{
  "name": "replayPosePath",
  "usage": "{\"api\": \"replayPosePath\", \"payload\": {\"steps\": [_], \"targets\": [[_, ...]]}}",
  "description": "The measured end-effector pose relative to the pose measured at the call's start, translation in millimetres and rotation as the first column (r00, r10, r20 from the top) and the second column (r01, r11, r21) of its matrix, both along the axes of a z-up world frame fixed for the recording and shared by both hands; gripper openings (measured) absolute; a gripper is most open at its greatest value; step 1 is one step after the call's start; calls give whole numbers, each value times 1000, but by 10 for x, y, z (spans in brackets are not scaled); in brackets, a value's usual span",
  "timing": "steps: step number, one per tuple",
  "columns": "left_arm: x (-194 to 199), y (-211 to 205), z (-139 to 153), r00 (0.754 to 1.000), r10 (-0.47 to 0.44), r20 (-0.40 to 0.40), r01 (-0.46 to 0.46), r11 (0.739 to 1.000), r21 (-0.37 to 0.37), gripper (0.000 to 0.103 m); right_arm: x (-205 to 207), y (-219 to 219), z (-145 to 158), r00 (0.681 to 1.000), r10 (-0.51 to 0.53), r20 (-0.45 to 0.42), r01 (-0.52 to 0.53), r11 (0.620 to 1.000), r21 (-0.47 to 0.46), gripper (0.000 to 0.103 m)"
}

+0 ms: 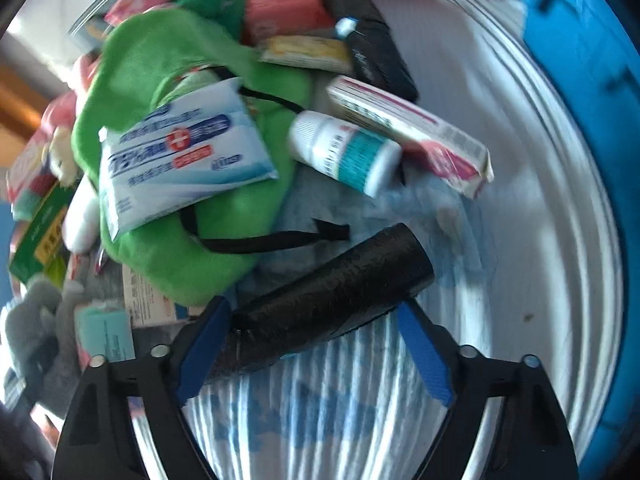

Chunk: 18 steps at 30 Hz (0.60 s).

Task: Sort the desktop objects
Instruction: 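Grasp the grey plush bunny with the left gripper while the right grasps the black rolled bag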

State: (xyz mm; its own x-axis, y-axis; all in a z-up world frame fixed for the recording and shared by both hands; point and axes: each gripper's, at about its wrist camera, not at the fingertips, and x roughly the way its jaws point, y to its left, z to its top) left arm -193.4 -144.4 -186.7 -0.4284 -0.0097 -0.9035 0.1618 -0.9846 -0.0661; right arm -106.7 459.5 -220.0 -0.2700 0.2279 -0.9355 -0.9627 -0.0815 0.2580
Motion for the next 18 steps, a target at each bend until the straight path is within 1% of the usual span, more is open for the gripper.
{"api": "replayPosePath", "payload": {"steps": [2, 3, 5, 7, 8, 9, 10, 11, 13, 15, 16, 18], "targets": [[4, -49, 6, 1000, -1, 2, 1, 1000, 19, 51, -16, -66, 69, 997, 63, 39, -63, 998, 6, 63], [13, -81, 7, 1000, -1, 0, 1, 999, 38, 51, -14, -97, 99, 994, 80, 69, -81, 997, 12, 63], [41, -149, 3, 1000, 2, -1, -2, 997, 73, 51, 28, -139, 126, 990, 84, 111, -86, 996, 9, 63], [61, -186, -1, 1000, 5, -4, -4, 996, 92, 51, 57, -127, 119, 992, 61, 108, -61, 998, -2, 63], [67, -189, -4, 1000, 9, -2, -8, 996, 91, 51, 46, -111, 106, 993, 46, 108, -46, 999, -3, 67], [70, -175, -3, 1000, 11, 1, -11, 996, 86, 51, 28, -92, 90, 994, 29, 107, -29, 1000, -1, 73], [76, -157, 2, 1000, 9, 5, -10, 997, 81, 51, -5, -67, 51, 995, 20, 96, -20, 1000, -4, 76], [84, -142, 8, 1000, 6, 6, -6, 997, 79, 51, -21, -52, 19, 997, 5, 80, -5, 1000, -7, 79], [89, -118, 13, 1000, -2, 6, 2, 997, 78, 51, -41, -26, -20, 998, -16, 53, 16, 1000, 0, 79], [91, -113, 13, 1000, 0, 6, -1, 997, 82, 51, -77, -38, -10, 997, 13, 80, -14, 1000, 10, 77], [96, -125, 11, 1000, 2, 7, -3, 996, 85, 51, -91, -69, 17, 993, 52, 104, -54, 998, 11, 77], [102, -153, 11, 1000, 8, 10, -9, 995, 96, 51, -73, -127, 67, 987, 104, 120, -103, 995, -10, 67]]}}
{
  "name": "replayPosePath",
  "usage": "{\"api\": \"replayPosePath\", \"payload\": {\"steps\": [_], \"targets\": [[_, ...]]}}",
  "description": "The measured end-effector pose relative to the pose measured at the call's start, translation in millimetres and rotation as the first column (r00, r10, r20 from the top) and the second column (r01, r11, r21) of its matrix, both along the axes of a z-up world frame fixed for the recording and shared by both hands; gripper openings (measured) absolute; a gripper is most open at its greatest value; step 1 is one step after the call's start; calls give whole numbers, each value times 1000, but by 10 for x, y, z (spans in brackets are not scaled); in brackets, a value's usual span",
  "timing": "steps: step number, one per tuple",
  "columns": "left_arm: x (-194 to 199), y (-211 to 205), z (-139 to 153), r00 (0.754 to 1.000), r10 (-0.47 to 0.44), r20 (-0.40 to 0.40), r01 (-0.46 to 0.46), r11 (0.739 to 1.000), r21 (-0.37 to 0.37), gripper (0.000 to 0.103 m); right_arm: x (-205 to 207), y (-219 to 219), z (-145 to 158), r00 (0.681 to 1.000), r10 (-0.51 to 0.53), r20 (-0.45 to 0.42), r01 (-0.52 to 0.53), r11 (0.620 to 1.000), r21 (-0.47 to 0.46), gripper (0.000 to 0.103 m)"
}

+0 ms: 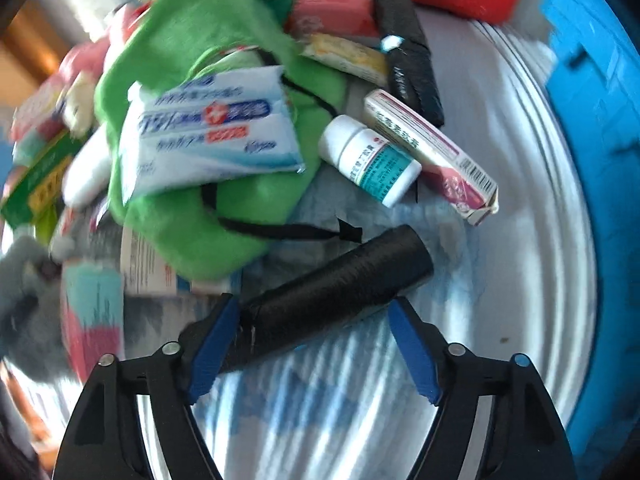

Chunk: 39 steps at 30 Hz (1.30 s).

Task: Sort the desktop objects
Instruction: 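Grasp the grey plush bunny with the left gripper while the right grasps the black rolled bag, then carry the bunny and black bag into the blue bin and release both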

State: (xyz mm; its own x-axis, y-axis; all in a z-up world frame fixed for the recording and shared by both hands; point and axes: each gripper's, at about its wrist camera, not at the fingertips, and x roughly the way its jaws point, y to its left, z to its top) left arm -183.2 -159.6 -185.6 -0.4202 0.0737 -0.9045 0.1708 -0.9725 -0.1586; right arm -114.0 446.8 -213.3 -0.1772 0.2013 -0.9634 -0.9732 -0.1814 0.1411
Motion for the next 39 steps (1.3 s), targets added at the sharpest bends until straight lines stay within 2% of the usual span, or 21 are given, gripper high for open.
{"api": "replayPosePath", "payload": {"steps": [2, 5, 6, 8, 10, 12, 13, 14, 15, 18, 19, 23, 25, 26, 27, 28, 29, 30, 35, 38, 39], "targets": [[7, 2, 2, 1000, 0, -2, 0, 1000, 5, 51, 106, -31, 19, 1000, -18, 26, 18, 1000, -20, 66], [-10, 27, -2, 1000, -10, -3, 10, 1000, -15, 51, 302, 36, -55, 989, -149, -23, 148, 987, -62, 69], [-17, 35, 0, 1000, -14, -2, 14, 1000, -19, 51, 310, 56, -83, 983, -178, -43, 174, 982, -68, 71], [-31, 34, 4, 1000, -19, 0, 19, 1000, -16, 51, 260, 91, -170, 969, -232, -88, 224, 970, -92, 81], [-40, 9, 3, 1000, -18, 1, 18, 1000, -10, 51, 150, 113, -246, 962, -247, -116, 235, 966, -103, 84], [-43, -13, -7, 1000, -15, 0, 15, 1000, -10, 51, 67, 120, -337, 962, -257, -93, 248, 964, -99, 86], [-47, -26, -13, 1000, -13, 2, 13, 1000, -14, 51, 42, 105, -356, 963, -255, -93, 247, 965, -85, 90], [-47, -39, -14, 1000, -11, 3, 11, 1000, -12, 51, 17, 75, -342, 970, -229, -83, 223, 972, -77, 81], [-42, -47, -13, 1000, -10, 2, 10, 1000, -6, 51, 3, 41, -319, 975, -207, -85, 200, 977, -78, 63], [-25, -58, 9, 1000, -14, -1, 14, 1000, 10, 48, -12, -148, -232, 993, -120, 13, 121, 991, -53, 39], [-11, -53, 33, 1000, -19, -4, 19, 1000, 19, 45, 33, -242, -223, 994, -103, 44, 105, 993, -51, 37], [60, 18, 199, 998, -49, -45, 50, 998, 30, 40, 172, -474, -269, 996, -64, 58, 70, 993, -98, 35], [84, 64, 274, 995, -66, -72, 67, 998, 20, 39, 220, -491, -310, 994, -93, 50, 97, 992, -80, 48], [89, 82, 289, 995, -68, -79, 69, 997, 13, 35, 234, -477, -336, 993, -112, 45, 114, 991, -65, 69], [92, 94, 296, 995, -65, -78, 67, 998, 11, 35, 241, -460, -366, 991, -128, 35, 129, 991, -45, 69], [105, 108, 305, 995, -67, -78, 68, 998, 16, 33, 240, -448, -408, 989, -140, 39, 142, 989, -35, 56], [131, 118, 329, 994, -69, -83, 71, 997, 20, 32, 225, -457, -406, 987, -149, 60, 150, 989, -12, 38], [159, 144, 365, 993, -69, -91, 70, 997, 16, 32, 206, -475, -390, 988, -147, 53, 147, 989, -9, 34], [357, 259, 680, 979, -84, -188, 81, 996, -21, 31, 215, -763, -34, 988, -152, -2, 152, 984, 90, 34], [492, 371, 937, 960, -109, -257, 100, 994, -46, 30, 295, -1009, 381, 987, -154, -50, 161, 969, 189, 34], [521, 405, 1012, 954, -117, -276, 107, 993, -52, 30, 173, -755, 688, 986, -156, -56, 164, 961, 221, 34]]}}
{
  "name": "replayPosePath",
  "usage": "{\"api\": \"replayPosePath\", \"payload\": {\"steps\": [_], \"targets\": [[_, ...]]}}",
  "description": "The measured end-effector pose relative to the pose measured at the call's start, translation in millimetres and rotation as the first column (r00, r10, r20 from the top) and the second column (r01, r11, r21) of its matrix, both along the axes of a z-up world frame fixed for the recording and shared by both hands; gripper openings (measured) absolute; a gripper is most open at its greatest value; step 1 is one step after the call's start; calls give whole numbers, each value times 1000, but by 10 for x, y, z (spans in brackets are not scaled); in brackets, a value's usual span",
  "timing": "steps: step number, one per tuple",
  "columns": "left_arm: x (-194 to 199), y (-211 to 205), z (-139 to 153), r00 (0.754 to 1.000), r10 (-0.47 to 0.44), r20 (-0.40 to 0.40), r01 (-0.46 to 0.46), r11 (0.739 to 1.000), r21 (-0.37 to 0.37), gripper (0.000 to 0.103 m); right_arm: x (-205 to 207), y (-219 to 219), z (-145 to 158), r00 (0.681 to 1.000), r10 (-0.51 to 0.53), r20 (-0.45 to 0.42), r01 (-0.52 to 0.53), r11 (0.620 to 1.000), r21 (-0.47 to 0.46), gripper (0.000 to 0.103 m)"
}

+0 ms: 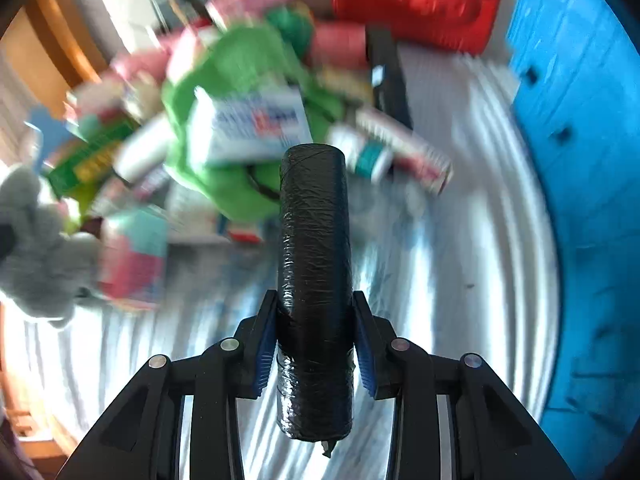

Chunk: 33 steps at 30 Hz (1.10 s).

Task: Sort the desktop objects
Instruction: 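Carry the bunny and black bag into the blue bin and release both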

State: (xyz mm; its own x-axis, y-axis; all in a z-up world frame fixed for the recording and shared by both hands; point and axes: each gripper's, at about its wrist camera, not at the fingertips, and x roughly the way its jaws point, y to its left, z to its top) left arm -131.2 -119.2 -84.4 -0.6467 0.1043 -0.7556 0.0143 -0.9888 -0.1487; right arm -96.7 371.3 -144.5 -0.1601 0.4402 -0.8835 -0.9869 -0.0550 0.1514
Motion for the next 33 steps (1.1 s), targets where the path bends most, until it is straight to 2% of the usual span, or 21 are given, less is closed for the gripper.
{"api": "replayPosePath", "payload": {"steps": [3, 9, 13, 16, 18, 22, 24, 27, 30, 33], "targets": [[90, 144, 281, 997, -37, -74, 37, 999, -6, 30, -108, -114, 477, 1000, -17, -15, 19, 993, 118, 34], [178, 598, 891, 965, -135, -223, 132, 991, -28, 30, 111, -647, 1462, 997, -73, -17, 75, 946, 315, 34], [196, 1031, 1311, 925, -214, -315, 216, 976, -29, 30, 467, -965, 1926, 991, -136, -15, 131, 903, 408, 34], [193, 1414, 1584, 892, -270, -364, 277, 960, -32, 30, 784, -1151, 2160, 978, -207, 6, 181, 869, 460, 34], [184, 1727, 1741, 867, -309, -391, 325, 945, -26, 25, 1088, -1286, 2298, 964, -265, 20, 223, 846, 485, 34], [210, 2456, 2019, 815, -378, -439, 406, 913, -34, 25, 1741, -1493, 2365, 926, -374, 44, 306, 817, 488, 34], [180, 2876, 2136, 789, -419, -449, 447, 893, -48, 20, 2059, -1560, 2350, 906, -418, 64, 342, 813, 471, 34], [148, 3516, 2273, 757, -479, -444, 512, 857, -52, 20, 2530, -1648, 2211, 883, -462, 83, 386, 816, 431, 34], [174, 4094, 2291, 747, -522, -412, 545, 836, -71, 20, 2925, -1789, 2015, 831, -543, 120, 462, 795, 393, 34], [192, 4492, 2163, 754, -550, -359, 550, 827, -113, 25, 3243, -1874, 1806, 802, -571, 175, 489, 796, 356, 34]]}}
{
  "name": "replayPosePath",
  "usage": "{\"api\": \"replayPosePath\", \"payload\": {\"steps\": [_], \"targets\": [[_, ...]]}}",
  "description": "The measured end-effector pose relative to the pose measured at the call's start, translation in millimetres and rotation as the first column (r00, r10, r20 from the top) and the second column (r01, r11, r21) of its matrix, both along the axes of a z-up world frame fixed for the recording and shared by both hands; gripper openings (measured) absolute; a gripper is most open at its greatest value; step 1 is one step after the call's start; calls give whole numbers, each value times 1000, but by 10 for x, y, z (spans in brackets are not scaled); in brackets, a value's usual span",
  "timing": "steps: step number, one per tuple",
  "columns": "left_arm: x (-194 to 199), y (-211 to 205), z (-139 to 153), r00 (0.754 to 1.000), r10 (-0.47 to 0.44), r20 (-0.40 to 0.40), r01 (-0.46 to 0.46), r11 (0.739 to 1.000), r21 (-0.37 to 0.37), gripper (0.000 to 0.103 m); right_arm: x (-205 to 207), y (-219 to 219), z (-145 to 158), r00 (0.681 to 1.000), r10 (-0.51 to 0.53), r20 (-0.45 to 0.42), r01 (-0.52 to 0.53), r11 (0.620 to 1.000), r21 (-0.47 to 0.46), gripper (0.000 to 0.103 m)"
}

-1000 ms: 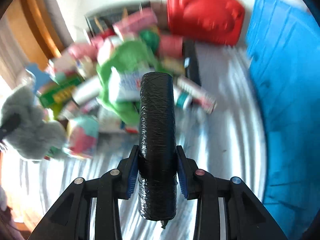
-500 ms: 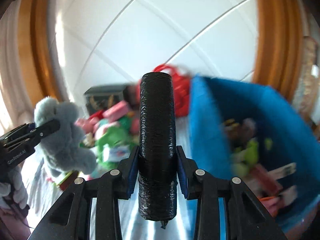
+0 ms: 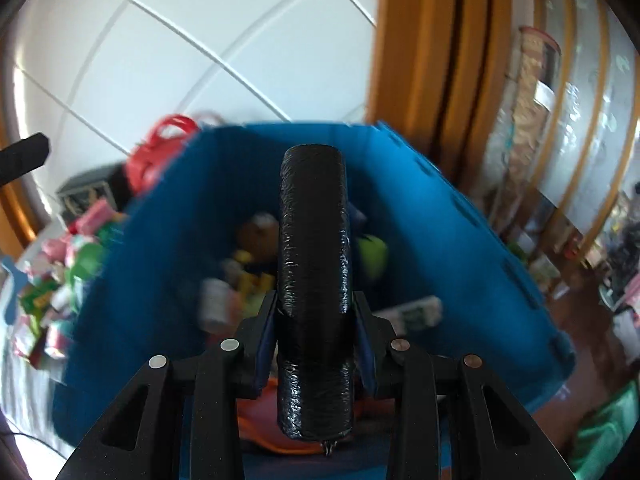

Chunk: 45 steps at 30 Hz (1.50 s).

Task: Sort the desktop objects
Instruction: 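Carry the bunny and black bag into the blue bin and release both, then withdraw both grippers from the bin back toward the pile, then grasp the brown syrup bottle with the left gripper while the right grasps the grey bunny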

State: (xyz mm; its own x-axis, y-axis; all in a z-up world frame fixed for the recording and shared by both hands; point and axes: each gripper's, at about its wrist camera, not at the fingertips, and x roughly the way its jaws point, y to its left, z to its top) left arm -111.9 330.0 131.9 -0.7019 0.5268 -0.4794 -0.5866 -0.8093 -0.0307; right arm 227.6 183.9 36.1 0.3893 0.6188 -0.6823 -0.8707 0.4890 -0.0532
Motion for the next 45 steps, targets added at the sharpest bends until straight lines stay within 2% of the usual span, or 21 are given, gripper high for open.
{"api": "replayPosePath", "payload": {"steps": [3, 5, 7, 9, 14, 15, 17, 21, 25, 28, 29, 31, 35, 39, 42, 44, 45], "targets": [[48, 104, -132, 999, 45, 3, -45, 998, -41, 45, 248, -82, -156, 999, -32, -6, 32, 999, -27, 35], [81, 55, -200, 996, 85, 4, -85, 995, -56, 68, 321, -129, -190, 999, -46, 4, 46, 999, -28, 39], [110, -105, -277, 992, 129, 10, -128, 990, -58, 73, 345, -178, -202, 999, -39, 6, 39, 999, -14, 46], [123, -299, -364, 983, 180, 27, -178, 982, -56, 73, 327, -205, -187, 1000, -24, 10, 24, 1000, 15, 67], [72, -1098, -684, 946, 303, 118, -301, 953, -34, 73, -10, -171, 58, 999, 46, 10, -46, 991, 125, 92], [56, -1341, -787, 931, 336, 140, -335, 942, -35, 73, -120, -163, 106, 998, 63, 11, -64, 987, 146, 98], [50, -1802, -944, 900, 401, 169, -399, 916, -47, 73, -396, -120, 219, 994, 112, 16, -113, 975, 192, 103], [99, -2734, -1204, 823, 528, 207, -523, 848, -84, 73, -979, 93, 416, 981, 195, 16, -192, 947, 257, 103], [165, -3546, -1450, 746, 622, 237, -612, 781, -125, 73, -1546, 374, 465, 966, 257, 0, -245, 924, 294, 103], [198, -4070, -1669, 702, 666, 253, -649, 744, -158, 73, -1893, 574, 426, 956, 294, -14, -277, 916, 291, 103], [195, -4226, -1758, 693, 671, 263, -651, 739, -173, 73, -2019, 657, 396, 952, 306, -18, -289, 915, 283, 103], [170, -4455, -1921, 684, 671, 286, -643, 739, -198, 73, -2222, 804, 318, 947, 319, -32, -300, 917, 261, 103], [59, -4724, -2313, 682, 653, 329, -599, 757, -260, 73, -2585, 1130, -10, 934, 345, -96, -322, 927, 194, 103], [-132, -4782, -2716, 700, 604, 382, -512, 797, -321, 73, -2748, 1431, -500, 931, 314, -188, -302, 949, 87, 103], [-281, -4731, -2968, 704, 573, 421, -450, 817, -359, 73, -2745, 1598, -890, 936, 241, -257, -251, 968, -6, 103], [-370, -4694, -3109, 701, 563, 438, -416, 821, -390, 73, -2693, 1690, -1188, 937, 176, -302, -209, 975, -81, 103], [-419, -4679, -3187, 694, 564, 447, -403, 819, -407, 73, -2648, 1713, -1313, 946, 81, -314, -122, 986, -112, 103]]}}
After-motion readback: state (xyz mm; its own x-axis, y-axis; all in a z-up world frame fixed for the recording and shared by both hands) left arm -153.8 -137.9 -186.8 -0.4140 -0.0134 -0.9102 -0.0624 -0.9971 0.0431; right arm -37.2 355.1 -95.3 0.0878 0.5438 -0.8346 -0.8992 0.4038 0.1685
